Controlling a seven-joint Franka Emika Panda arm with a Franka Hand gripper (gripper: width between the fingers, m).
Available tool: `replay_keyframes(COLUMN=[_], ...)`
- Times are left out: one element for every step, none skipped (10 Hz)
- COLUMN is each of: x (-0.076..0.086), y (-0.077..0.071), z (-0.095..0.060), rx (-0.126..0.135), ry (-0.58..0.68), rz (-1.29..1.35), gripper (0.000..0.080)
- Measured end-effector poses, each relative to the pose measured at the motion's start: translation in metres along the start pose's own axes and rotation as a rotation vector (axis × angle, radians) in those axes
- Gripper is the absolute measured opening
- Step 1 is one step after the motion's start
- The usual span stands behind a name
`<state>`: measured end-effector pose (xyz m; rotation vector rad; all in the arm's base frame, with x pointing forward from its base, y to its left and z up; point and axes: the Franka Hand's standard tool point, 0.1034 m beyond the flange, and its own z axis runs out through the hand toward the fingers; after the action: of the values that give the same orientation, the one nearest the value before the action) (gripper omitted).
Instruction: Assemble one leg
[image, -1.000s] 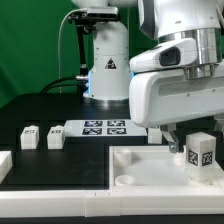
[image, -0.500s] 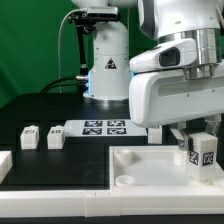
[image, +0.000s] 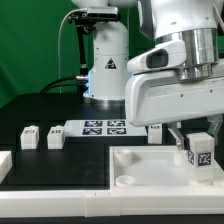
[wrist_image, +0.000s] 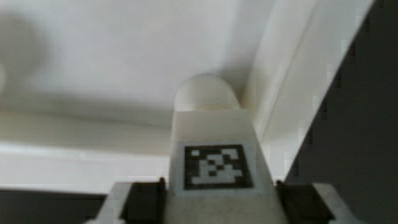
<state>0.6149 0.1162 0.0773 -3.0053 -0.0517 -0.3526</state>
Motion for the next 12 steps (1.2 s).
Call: replay_keyframes(x=[0.0001, 0.0005, 0.0004, -0.0003, -0.0012, -0.0021, -0.0025, -0.0029, -0.0032, -0.0031, -0.003, -0.0033], y=[0.0004, 0.0011, 0.0012, 0.0013, 0.0, -0.0017, -0.0028, -0.0045, -0.0065, -0.0067, -0.0067, -0.0068], z=[-0.0001, -0.0003, -0.0004, -0.0008, -0.0009, -0.0009, -0.0007, -0.0006, -0.0005, -0.0006, -0.0007, -0.0004], rx=[0.003, 0.007, 0.009, 0.01, 0.009, 0.003, 0.003, 0.009, 0.013, 0.013, 0.014, 0.014], ry=[0.001, 0.002, 0.005, 0.007, 0.005, 0.005, 0.005, 0.003, 0.001, 0.001, 0.001, 0.001], rz=[0.116, 0.24, 0.329, 0.478, 0.621, 0.785, 0.89, 1.01, 1.123, 1.137, 1.133, 1.093], gripper=[0.0292, 0.0292, 0.0293, 0.0293, 0.0293, 0.0293, 0.0293, 0.0294, 0.0295, 0.0295, 0.0295, 0.0295])
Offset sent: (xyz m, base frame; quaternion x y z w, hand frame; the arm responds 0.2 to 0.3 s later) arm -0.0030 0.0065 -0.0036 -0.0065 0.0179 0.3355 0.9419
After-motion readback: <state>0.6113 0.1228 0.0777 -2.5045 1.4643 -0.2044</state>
